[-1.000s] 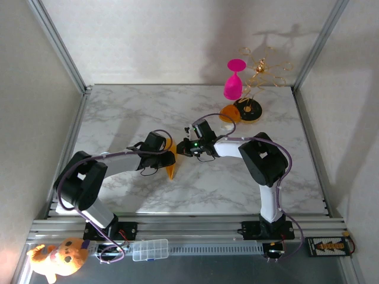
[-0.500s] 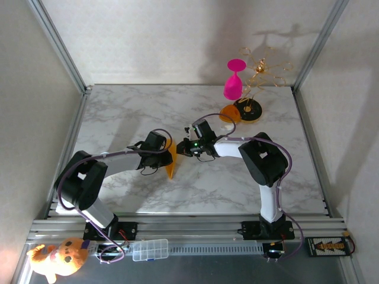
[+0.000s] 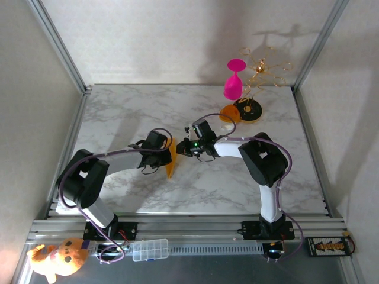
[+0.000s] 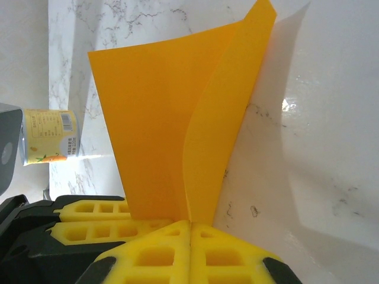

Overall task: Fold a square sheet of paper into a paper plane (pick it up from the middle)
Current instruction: Move the paper plane to the top-center of the table.

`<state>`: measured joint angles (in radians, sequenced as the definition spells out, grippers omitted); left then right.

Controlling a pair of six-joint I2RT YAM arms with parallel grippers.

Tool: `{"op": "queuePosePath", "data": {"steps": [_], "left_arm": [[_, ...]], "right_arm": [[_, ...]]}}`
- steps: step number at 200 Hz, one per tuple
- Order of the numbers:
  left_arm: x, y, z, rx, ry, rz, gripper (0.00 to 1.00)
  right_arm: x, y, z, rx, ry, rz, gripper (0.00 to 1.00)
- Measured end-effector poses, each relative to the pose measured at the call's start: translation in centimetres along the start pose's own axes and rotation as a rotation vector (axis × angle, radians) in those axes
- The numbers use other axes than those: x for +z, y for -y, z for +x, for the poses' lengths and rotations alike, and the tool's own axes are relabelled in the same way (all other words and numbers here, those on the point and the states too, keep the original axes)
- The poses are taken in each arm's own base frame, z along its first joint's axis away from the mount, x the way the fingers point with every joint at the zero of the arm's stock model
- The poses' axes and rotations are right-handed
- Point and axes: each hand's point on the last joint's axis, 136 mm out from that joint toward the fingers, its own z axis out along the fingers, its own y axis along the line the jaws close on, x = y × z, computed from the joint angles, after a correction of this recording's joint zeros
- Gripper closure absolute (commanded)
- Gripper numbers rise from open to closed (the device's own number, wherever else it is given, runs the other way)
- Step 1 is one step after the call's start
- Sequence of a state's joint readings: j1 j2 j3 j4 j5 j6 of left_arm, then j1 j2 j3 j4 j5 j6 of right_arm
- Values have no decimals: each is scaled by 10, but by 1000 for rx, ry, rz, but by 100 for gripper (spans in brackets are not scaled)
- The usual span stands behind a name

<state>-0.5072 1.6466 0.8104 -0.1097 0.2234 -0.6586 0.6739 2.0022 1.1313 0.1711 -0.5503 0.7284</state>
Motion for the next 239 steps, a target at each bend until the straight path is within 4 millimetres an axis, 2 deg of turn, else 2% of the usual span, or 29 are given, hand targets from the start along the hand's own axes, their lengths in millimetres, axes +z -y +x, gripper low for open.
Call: {"op": "queuePosePath", "data": {"steps": [28,104,199,239], "left_arm": [[1,1,2,0,-11,5,81],[4,3,9,3,-47,27,84],[0,6,4,3,-33,30,73],[-5,11,3,3,-26,48,72]], "right_arm": [[0,0,0,0,0,0,93],[0,1,0,2,4,8,91],[0,6,-2,3,16,31,90],[0,6,-2,3,15,30,90]]}}
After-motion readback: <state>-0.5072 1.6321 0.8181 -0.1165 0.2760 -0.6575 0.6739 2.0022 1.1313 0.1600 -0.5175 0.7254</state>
